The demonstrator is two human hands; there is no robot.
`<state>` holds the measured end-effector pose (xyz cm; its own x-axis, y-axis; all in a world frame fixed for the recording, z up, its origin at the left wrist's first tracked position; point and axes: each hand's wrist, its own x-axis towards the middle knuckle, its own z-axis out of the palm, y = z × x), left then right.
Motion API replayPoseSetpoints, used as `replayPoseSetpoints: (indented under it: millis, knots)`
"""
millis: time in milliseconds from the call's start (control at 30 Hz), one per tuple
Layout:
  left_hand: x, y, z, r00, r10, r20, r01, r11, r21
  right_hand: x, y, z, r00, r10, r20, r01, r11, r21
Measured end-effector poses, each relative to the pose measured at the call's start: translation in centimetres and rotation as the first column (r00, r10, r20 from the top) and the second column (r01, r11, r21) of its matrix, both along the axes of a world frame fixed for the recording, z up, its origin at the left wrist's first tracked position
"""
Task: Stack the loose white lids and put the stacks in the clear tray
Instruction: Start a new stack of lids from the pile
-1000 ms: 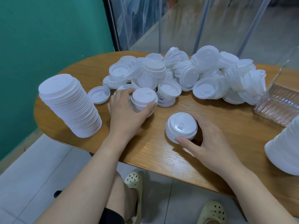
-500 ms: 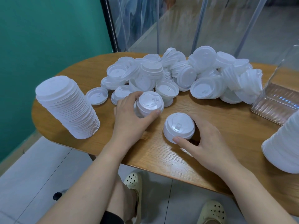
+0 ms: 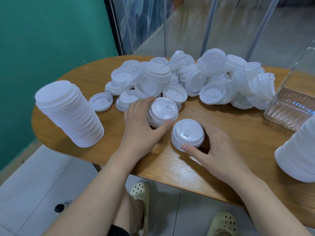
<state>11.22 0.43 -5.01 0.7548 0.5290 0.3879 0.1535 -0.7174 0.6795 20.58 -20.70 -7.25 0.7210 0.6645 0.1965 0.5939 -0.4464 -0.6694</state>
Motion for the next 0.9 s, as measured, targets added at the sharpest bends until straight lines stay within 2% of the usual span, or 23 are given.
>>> replayPoseSetpoints:
  millis: [133,267,433,900]
  knots:
    - [-0.4,-1.1,0.1,0.989,-0.143,-0.032,0.141,0.988,-0.059,0.0,-0.1,0.0,1.0,0.011,-0.012,-0.01,1.0,0.007]
    - [-0.5,-2.2,0.1,0.967,-0.236,-0.098,0.232,0.971,-0.051,0.0,-0.1,0.2,0.999,0.017,-0.031,-0.015,0.999,0.043]
    - [-0.3,-2.8,0.2,0.934,-0.284,-0.216,0.276,0.959,-0.068,0.1,0.0,0.1,0.999,0.038,-0.024,-0.036,0.997,0.067]
    - [-0.3,-2.5,0.1,0.899,-0.32,-0.297,0.317,0.947,-0.061,-0.1,-0.1,0.4,0.999,0.049,-0.024,-0.046,0.995,0.09]
